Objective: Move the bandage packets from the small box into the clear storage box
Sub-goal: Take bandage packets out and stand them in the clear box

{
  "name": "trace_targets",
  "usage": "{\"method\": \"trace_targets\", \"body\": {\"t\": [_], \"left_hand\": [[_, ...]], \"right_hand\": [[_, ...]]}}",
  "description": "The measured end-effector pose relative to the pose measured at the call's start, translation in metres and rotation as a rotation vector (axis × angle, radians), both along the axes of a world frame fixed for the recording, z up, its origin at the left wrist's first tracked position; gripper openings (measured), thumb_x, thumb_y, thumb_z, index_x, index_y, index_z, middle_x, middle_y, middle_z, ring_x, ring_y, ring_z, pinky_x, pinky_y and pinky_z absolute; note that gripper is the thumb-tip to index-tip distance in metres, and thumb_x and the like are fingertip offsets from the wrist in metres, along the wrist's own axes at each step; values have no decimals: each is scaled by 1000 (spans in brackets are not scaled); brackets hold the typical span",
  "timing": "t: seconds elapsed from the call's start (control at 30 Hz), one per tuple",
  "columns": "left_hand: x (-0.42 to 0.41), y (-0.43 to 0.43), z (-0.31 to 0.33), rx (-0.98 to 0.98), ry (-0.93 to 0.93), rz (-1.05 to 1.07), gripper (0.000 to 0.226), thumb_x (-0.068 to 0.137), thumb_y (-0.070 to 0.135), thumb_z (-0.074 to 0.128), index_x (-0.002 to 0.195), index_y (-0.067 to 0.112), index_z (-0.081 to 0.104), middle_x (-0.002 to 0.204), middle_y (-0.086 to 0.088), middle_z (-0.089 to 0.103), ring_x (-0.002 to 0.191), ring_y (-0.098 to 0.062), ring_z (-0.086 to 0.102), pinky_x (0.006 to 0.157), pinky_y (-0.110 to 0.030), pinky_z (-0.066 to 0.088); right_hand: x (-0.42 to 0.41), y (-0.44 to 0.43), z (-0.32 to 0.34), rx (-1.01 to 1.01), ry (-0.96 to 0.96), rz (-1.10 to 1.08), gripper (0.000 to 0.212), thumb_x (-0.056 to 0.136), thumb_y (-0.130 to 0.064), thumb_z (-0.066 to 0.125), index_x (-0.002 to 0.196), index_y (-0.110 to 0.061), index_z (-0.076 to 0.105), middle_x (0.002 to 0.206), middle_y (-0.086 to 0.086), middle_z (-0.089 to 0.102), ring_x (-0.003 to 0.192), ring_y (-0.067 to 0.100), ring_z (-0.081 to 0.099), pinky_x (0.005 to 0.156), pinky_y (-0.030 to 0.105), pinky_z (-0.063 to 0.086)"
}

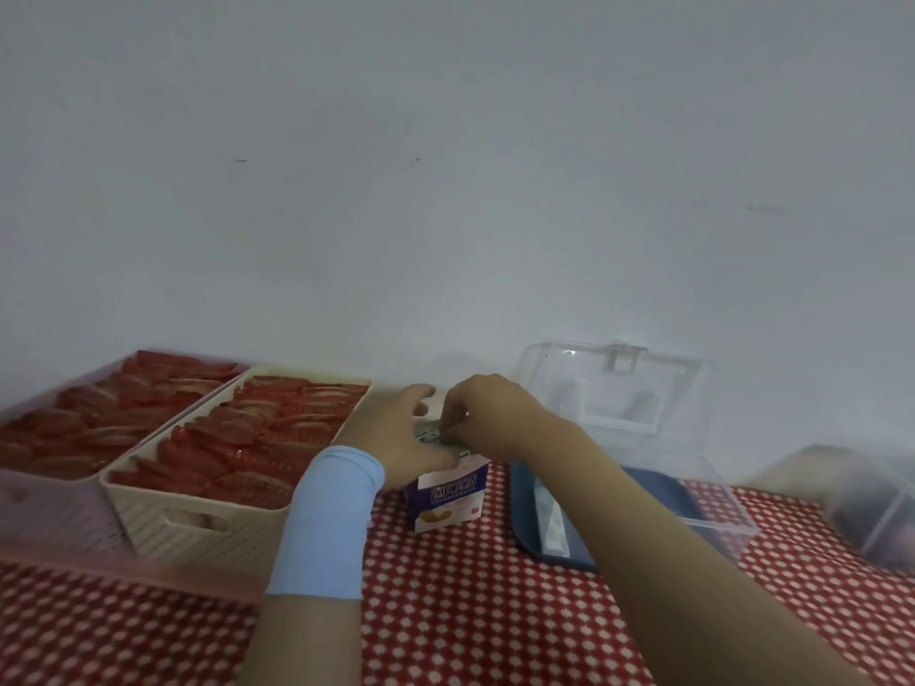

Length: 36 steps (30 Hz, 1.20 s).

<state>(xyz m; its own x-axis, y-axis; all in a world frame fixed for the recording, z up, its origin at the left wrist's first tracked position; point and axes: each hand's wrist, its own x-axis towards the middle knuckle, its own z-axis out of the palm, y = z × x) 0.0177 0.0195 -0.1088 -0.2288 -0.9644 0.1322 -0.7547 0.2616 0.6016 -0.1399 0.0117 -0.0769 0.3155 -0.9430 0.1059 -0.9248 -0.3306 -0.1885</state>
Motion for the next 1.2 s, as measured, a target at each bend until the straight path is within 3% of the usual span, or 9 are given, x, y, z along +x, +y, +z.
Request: {"method": "trace_targets", "body": {"t": [0.17, 0.27, 0.4, 0.5, 0.63, 0.73, 0.83, 1.03, 1.2], "left_hand": [[2, -4, 2, -147, 199, 114, 28, 89, 21, 68, 114, 29, 62, 111, 11, 66, 99, -9, 62, 90, -30, 51], [1, -5, -1, -116, 193, 103, 22, 86, 26, 74, 106, 26, 64, 100, 11, 67, 89, -8, 63, 79, -24, 49], [-2, -8, -5, -187, 136, 156, 12, 86, 18, 67, 78, 10, 67, 77, -3, 70, 74, -22, 65, 67, -34, 51], [-2, -8, -6, -205, 146, 156, 22, 87, 21, 67, 69, 9, 64, 66, -5, 66, 58, -16, 56, 50, -21, 38], [-3, -7, -2, -162, 251, 126, 10, 87, 23, 72, 83, 24, 63, 77, 15, 63, 71, 2, 57, 56, -10, 37], [-4, -4, 8, -173, 489, 116, 4, 89, 23, 69, 88, 25, 66, 87, 12, 68, 83, -3, 64, 69, -19, 48], [-7, 3, 19, -143, 695, 110, 8, 92, 21, 64, 88, 20, 70, 86, 7, 74, 79, -6, 67, 67, -21, 48], [-20, 18, 25, 441, 1064, -287, 34, 101, 30, 49, 115, 6, 69, 105, -16, 75, 95, -30, 73, 80, -38, 60], [-23, 17, 15, 554, 1203, -334, 47, 90, 31, 57, 124, 0, 63, 103, -18, 72, 83, -25, 71, 74, -37, 59]], "right_hand": [[-9, -5, -3, -43, -146, 35, 9, 96, -23, 62, 99, -21, 70, 91, -11, 62, 85, 9, 59, 70, 17, 46], [-11, -7, -6, -118, -311, 27, 7, 98, -22, 60, 92, -25, 63, 85, -14, 60, 78, 3, 57, 65, 14, 41], [-10, -5, -10, -131, -543, 52, 5, 96, -24, 65, 94, -28, 63, 85, -10, 68, 78, 2, 63, 69, 15, 49], [-11, -5, -13, -83, -453, 48, 10, 93, -28, 69, 103, -29, 69, 84, -12, 66, 76, 1, 61, 67, 18, 49], [-14, -6, -14, -117, -515, 4, 15, 94, -23, 66, 81, -17, 71, 74, 2, 68, 64, 12, 60, 62, 26, 49], [-21, 0, -6, -159, -736, -13, 16, 95, -22, 65, 83, -18, 74, 71, 0, 72, 63, 7, 65, 57, 13, 47], [-30, 10, 8, -154, -860, 17, 16, 97, -16, 63, 86, -14, 75, 68, -4, 72, 58, 2, 60, 56, 9, 43], [-44, 31, 17, -34, -949, 119, 14, 96, -10, 63, 90, -13, 75, 73, -5, 75, 61, 3, 60, 59, 10, 45], [-47, 36, 15, 46, -1025, 198, 9, 96, -7, 63, 94, -3, 71, 81, 9, 75, 70, 11, 64, 68, 16, 52]]}}
